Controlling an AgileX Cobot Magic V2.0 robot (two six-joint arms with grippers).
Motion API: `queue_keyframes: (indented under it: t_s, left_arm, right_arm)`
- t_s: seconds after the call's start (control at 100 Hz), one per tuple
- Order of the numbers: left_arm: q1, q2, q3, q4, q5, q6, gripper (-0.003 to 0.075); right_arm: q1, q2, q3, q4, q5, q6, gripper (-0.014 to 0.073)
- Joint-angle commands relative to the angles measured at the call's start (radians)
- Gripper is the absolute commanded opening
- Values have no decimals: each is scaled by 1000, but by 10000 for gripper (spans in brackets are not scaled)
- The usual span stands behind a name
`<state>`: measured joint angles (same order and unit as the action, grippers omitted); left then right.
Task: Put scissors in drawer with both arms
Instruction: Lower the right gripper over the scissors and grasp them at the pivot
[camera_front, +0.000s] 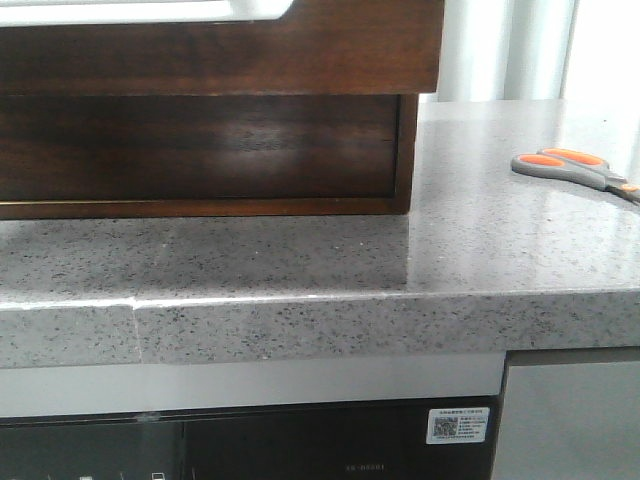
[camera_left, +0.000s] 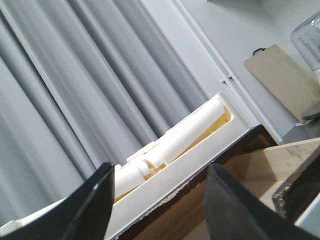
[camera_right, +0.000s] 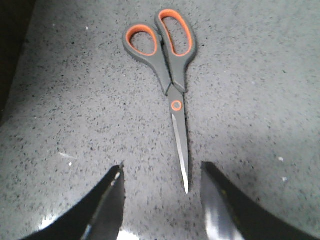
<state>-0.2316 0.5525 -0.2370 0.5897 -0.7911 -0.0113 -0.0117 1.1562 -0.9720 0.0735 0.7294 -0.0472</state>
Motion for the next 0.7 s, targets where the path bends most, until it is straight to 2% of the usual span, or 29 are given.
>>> queue_keyframes:
  t_s: [0.0, 0.17, 0.32, 0.45, 0.69]
  left_arm:
    - [-3, 3, -65, -57, 25, -13, 339]
    - [-3, 3, -135, -98, 170, -15, 339]
    - [-3, 3, -167, -176, 185, -22, 339]
    - [-3, 3, -173, -176, 193, -22, 339]
    - [-3, 3, -173, -176, 231, -24, 339]
  right_arm:
    - [-3, 84, -130, 1, 29, -22, 272]
    - [-3, 276, -327, 1, 139, -47, 272]
    - [-3, 433, -473, 1, 263, -79, 272]
    - [-3, 540, -573, 1, 347, -95, 272]
    - [-3, 669, -659, -18, 408, -103, 272]
